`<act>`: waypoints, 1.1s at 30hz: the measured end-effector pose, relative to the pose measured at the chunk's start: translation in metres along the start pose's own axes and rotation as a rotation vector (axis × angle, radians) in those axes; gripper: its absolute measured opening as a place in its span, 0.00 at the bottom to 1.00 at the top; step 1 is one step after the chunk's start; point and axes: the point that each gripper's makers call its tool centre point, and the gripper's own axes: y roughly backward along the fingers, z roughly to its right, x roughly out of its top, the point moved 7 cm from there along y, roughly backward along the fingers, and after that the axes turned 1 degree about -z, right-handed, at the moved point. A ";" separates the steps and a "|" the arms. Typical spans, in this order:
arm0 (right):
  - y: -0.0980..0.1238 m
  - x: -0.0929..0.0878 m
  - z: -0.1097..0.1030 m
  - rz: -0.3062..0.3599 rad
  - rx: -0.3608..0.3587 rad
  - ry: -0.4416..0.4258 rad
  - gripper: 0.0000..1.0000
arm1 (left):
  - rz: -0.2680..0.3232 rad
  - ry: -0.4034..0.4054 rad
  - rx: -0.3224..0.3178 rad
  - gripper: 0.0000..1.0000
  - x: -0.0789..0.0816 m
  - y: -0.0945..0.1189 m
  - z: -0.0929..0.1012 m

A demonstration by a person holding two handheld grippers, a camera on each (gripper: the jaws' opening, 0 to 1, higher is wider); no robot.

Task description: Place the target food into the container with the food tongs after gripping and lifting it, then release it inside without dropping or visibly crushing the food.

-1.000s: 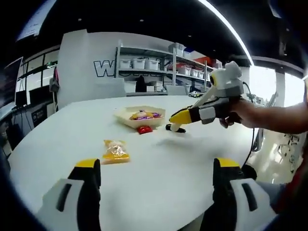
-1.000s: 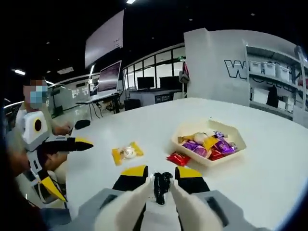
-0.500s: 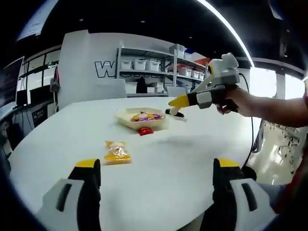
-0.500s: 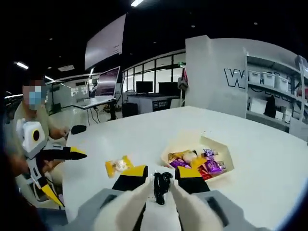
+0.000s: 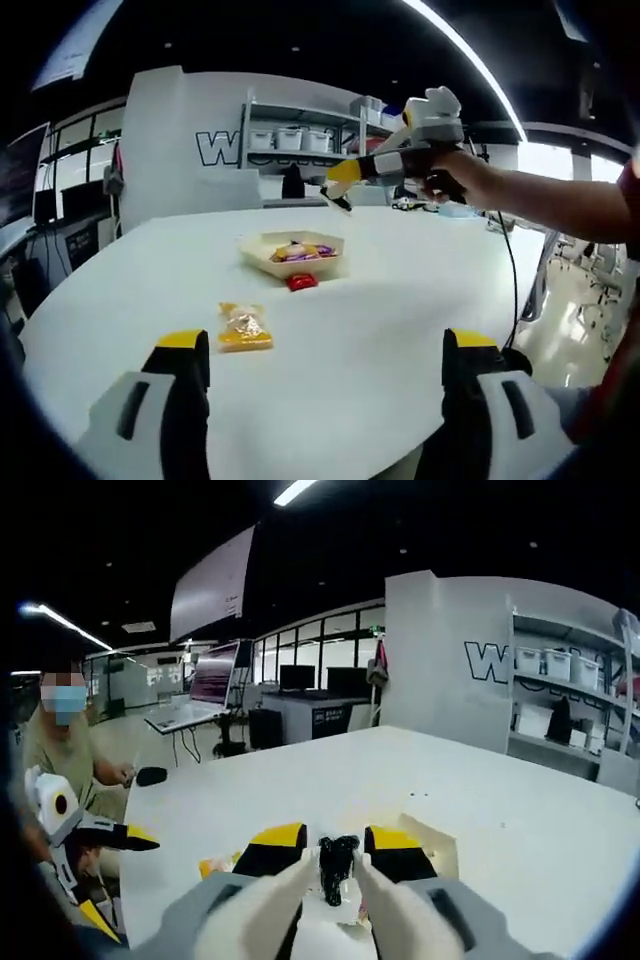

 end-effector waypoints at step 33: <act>-0.030 0.026 0.033 -0.005 -0.059 0.048 0.20 | 0.004 -0.004 0.032 0.95 0.004 0.006 -0.012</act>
